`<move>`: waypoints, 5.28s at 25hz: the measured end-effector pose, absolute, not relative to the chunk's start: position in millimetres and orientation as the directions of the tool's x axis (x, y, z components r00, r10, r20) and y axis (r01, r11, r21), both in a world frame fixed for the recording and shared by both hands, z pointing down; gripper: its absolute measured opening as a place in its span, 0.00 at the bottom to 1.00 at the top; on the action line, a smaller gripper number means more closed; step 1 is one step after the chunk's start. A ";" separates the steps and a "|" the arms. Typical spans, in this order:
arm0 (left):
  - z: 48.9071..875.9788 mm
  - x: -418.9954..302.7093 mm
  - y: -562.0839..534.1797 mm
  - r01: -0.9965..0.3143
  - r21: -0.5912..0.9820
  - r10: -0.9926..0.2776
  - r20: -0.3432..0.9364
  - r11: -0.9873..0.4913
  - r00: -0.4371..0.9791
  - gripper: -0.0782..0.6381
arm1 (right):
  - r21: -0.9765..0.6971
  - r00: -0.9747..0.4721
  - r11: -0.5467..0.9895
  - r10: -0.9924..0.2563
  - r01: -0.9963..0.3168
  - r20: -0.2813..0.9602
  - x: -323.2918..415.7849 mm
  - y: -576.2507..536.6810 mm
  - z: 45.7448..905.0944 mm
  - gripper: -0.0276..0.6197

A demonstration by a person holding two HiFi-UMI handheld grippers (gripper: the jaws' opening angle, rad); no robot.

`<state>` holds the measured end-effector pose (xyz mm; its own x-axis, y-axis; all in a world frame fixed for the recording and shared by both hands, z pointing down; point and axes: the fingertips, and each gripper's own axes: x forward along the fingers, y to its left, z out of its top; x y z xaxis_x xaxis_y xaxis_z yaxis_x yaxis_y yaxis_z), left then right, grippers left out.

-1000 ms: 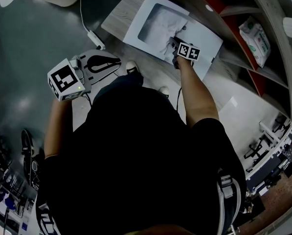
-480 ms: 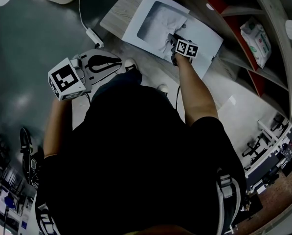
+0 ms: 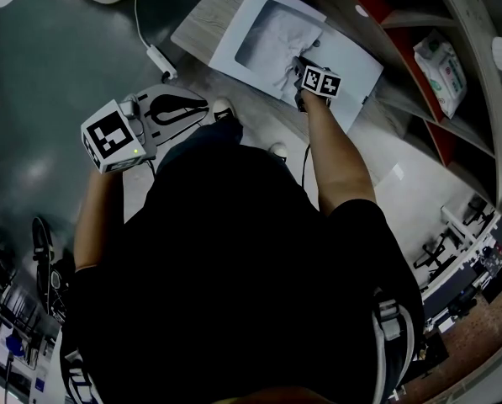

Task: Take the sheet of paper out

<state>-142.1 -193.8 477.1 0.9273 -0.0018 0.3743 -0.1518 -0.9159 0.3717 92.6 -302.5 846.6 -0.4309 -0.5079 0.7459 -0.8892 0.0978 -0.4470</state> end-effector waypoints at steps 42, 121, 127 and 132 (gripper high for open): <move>457.8 -113.9 -187.4 -0.079 0.360 0.049 0.331 -0.930 0.942 0.17 | -0.524 -0.460 0.064 -0.576 -0.850 0.676 119.4 -301.7 803.6 0.07; 416.2 2.4 -136.4 0.213 0.304 0.296 0.262 -0.929 0.919 0.17 | -0.380 -0.386 0.198 -0.760 -0.903 0.523 236.0 -144.9 582.0 0.07; 412.6 9.0 -140.5 0.223 0.295 0.303 0.262 -0.929 0.916 0.17 | -0.370 -0.393 0.215 -0.762 -0.904 0.515 234.7 -130.9 569.8 0.07; 408.8 18.7 -143.0 0.231 0.282 0.306 0.260 -0.931 0.916 0.17 | -0.321 -0.404 0.265 -0.750 -0.909 0.524 229.8 -118.9 557.8 0.07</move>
